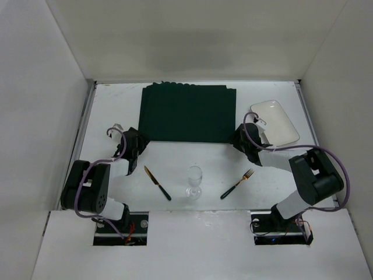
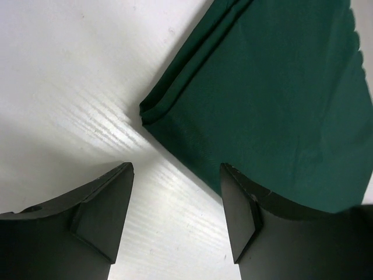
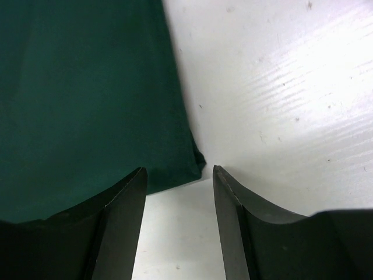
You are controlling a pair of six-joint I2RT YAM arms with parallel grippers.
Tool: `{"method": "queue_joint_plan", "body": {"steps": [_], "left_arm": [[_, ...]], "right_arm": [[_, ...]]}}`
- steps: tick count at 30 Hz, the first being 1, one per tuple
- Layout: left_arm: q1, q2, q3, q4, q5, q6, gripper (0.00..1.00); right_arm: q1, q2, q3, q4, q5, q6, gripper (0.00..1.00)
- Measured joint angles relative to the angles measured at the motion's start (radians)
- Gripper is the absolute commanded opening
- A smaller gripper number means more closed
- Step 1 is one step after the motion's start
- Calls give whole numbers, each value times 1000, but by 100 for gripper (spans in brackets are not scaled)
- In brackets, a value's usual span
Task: Set the dinner table for one person
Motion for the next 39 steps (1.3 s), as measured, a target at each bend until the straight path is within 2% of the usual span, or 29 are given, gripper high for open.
{"method": "queue_joint_plan", "body": {"steps": [6, 8, 13, 16, 21, 25, 33, 39], "left_arm": [[0, 54, 2, 77, -22, -38, 49], [0, 68, 5, 90, -29, -44, 45], [0, 120, 26, 109, -46, -56, 18], [4, 152, 32, 133, -49, -63, 8], [11, 132, 10, 151, -31, -64, 5], [13, -17, -79, 117, -8, -56, 5], [-27, -399, -191, -107, 2, -28, 5], [-125, -574, -205, -301, -38, -29, 5]], "right_arm": [[0, 41, 10, -1, -23, 23, 57], [0, 51, 19, 1, -29, 29, 54], [-3, 103, 57, 6, -39, 44, 24], [-6, 122, 69, 15, -44, 56, 13], [-6, 105, 48, 32, -49, 63, 9], [1, 13, -38, 37, -66, 65, 8], [7, -212, -201, 26, -132, 61, 9], [14, -393, -282, -43, -146, 63, 9]]}}
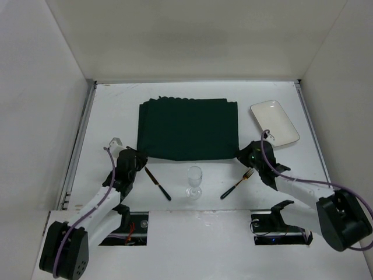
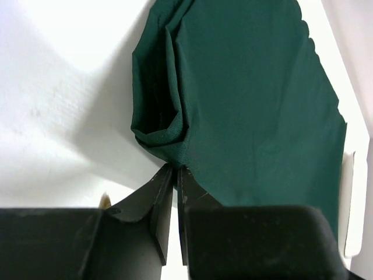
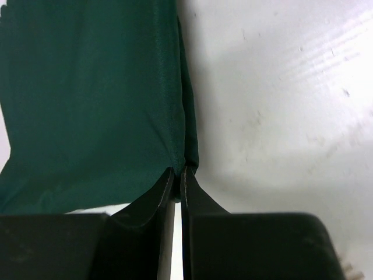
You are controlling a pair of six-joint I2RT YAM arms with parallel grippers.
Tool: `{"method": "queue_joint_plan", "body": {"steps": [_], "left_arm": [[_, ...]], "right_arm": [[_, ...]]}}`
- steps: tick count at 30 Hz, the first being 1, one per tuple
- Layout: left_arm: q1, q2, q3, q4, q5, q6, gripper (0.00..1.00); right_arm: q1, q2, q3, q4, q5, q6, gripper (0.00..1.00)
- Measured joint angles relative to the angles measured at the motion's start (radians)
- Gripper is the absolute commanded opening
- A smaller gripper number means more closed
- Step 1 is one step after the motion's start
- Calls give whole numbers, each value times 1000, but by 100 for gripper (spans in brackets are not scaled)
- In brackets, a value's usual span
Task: Set the dinner table for one person
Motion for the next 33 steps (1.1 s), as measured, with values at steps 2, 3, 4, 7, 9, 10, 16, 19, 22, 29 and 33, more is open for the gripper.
{"method": "queue_joint_plan", "body": {"steps": [2, 3, 4, 7, 9, 10, 16, 19, 22, 29, 33], "left_arm": [[-32, -51, -6, -50, -19, 0, 5], [-46, -76, -9, -77, -29, -1, 5], [-58, -99, -11, -105, -39, -1, 5], [-88, -157, -17, -171, -56, -4, 5], [-102, -186, -24, -202, -68, -5, 5], [-106, -195, -26, -217, -71, -7, 5], [-121, -198, -28, -266, -74, -11, 7], [-127, -199, -28, -275, -76, -11, 13], [-133, -206, -28, -285, -84, -7, 28], [-124, -232, -24, -291, -103, 27, 43], [-122, -219, 12, -283, -123, 71, 44]], "right_arm": [[6, -68, -23, -44, -1, 1, 9], [6, -107, -33, -68, -1, 2, 9], [6, -144, -40, -95, -1, 2, 9], [7, -254, -53, -172, 0, 1, 9], [6, -310, -54, -213, 1, -2, 10], [5, -330, -54, -229, 1, -4, 10], [2, -339, -54, -282, 0, -8, 10], [-2, -315, -54, -291, 0, -12, 11], [-14, -306, -54, -298, 2, -19, 19], [-22, -302, -52, -301, 43, -48, 61], [-21, -299, -26, -315, 68, -82, 63]]}}
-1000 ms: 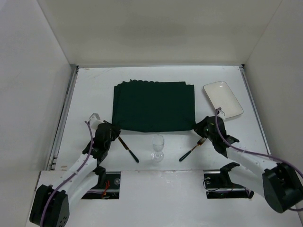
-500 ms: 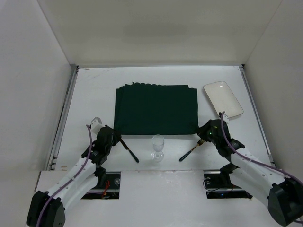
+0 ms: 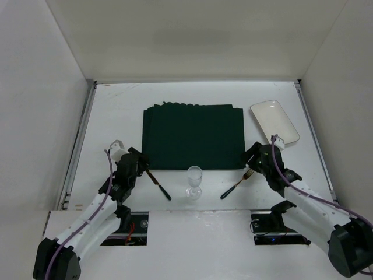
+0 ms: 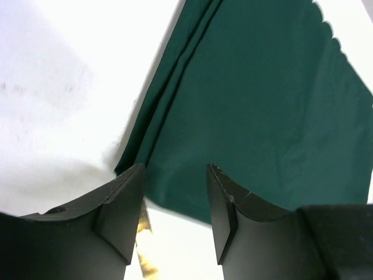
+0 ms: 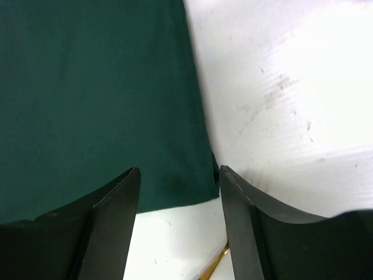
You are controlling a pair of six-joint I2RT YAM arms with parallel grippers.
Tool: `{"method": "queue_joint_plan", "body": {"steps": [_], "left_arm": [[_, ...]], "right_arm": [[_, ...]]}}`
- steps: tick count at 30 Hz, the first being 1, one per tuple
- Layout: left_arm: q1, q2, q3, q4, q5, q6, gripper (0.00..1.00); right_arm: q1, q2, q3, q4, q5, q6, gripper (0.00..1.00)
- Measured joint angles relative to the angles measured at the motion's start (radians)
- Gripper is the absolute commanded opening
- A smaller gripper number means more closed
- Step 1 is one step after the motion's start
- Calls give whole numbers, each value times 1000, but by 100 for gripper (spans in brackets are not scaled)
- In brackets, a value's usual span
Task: Set the dinner table for one person
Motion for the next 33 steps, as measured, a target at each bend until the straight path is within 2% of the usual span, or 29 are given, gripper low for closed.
{"method": "queue_joint_plan", "body": {"steps": [8, 11, 13, 14, 16, 23, 27, 30, 32, 33], "left_arm": [[-5, 160, 48, 143, -43, 62, 48], [-2, 284, 64, 219, -38, 72, 49], [5, 381, 81, 270, -24, 76, 48], [10, 423, 90, 290, -18, 77, 48], [26, 501, 108, 325, -3, 77, 48], [86, 628, 120, 411, 27, 73, 48], [96, 694, 139, 488, 42, 49, 47], [99, 726, 140, 543, 49, 32, 46], [103, 738, 140, 563, 56, 23, 46], [104, 741, 140, 569, 58, 19, 45]], "right_arm": [[7, 157, 81, 34, 51, -57, 58], [7, 269, 102, 62, 57, -71, 58], [7, 336, 118, 76, 60, -76, 49], [7, 367, 129, 79, 62, -77, 48], [7, 412, 151, 84, 64, -79, 49], [7, 427, 166, 114, 67, -79, 44], [6, 428, 169, 123, 67, -79, 46], [0, 452, 199, 121, 68, -81, 53], [-3, 484, 232, 122, 72, -84, 53], [-5, 499, 246, 123, 73, -83, 57]]}}
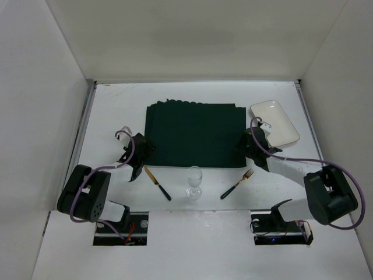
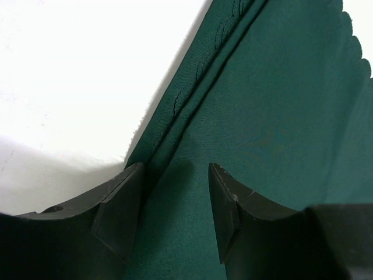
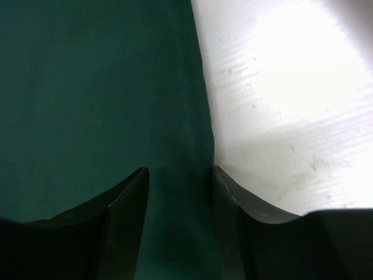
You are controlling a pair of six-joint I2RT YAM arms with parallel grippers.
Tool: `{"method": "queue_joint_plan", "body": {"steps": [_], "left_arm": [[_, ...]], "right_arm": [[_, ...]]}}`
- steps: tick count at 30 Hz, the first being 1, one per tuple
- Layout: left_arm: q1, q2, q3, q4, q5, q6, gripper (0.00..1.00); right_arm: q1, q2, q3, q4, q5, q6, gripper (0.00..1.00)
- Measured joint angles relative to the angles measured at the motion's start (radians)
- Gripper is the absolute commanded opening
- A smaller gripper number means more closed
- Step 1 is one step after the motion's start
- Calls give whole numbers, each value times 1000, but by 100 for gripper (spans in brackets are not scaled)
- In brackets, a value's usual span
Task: Set the dinner table for one person
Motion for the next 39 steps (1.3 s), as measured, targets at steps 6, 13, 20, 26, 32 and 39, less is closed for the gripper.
{"method": "queue_joint_plan", "body": {"steps": [6, 13, 20, 26, 32, 39], "left_arm": [[10, 13, 0, 23, 10, -18, 45], [-8, 50, -2, 87, 13, -43, 42], [44, 8, -51, 108, 48, -59, 43], [69, -52, -67, 85, 56, -59, 47], [42, -209, -109, 102, 51, -40, 43], [-36, -249, -143, 147, 35, 16, 30]], "right_arm": [[-4, 53, 39, 2, -19, 23, 55], [-62, 114, 102, 3, -48, 27, 57], [-104, 113, 129, 11, -63, 27, 58], [-130, -43, 95, 11, -34, 44, 61], [-266, -145, 64, 51, 1, 68, 9], [-539, -174, -13, 133, 1, 130, 12]]}}
